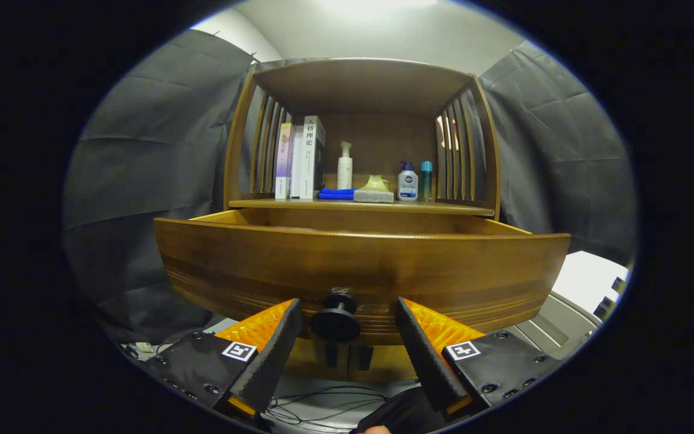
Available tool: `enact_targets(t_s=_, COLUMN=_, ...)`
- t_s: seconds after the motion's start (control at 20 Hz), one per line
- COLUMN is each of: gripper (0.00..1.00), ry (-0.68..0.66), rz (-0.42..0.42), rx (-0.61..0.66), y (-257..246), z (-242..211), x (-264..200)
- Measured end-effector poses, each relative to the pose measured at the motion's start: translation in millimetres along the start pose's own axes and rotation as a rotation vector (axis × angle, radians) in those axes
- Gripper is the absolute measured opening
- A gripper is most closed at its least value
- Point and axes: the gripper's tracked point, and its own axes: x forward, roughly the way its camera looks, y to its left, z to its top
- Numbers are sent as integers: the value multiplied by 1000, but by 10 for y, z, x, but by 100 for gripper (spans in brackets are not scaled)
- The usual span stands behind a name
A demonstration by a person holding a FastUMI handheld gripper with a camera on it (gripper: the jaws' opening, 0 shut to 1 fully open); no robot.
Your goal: Pull open the drawer, take out the items inside it, and place them on the countertop above the cabinet.
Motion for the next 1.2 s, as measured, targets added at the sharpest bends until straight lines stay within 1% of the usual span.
enact_targets(t_s=0.2, gripper=98, ry=20, rz=-13, rx=38, y=23, z=-30, x=109)
enact_targets(t_s=0.25, gripper=98, ry=22, rz=-30, rx=49, y=2, z=-33, x=122)
enact_targets(t_s=0.55, gripper=96, ry=14, rz=-61, rx=88, y=-32, z=-1, x=173)
enact_targets(t_s=0.75, gripper=96, ry=28, rz=-43, rx=119, y=-71, z=33, x=325)
enact_targets(t_s=1.1, gripper=97, ry=9, rz=-56, rx=114, y=-56, z=187, x=609)
enact_targets(t_s=1.15, gripper=97, ry=29, rz=-52, rx=116, y=-47, z=128, x=639)
enact_targets(t_s=1.2, gripper=98, ry=7, rz=-56, rx=118, y=-55, z=201, x=673)
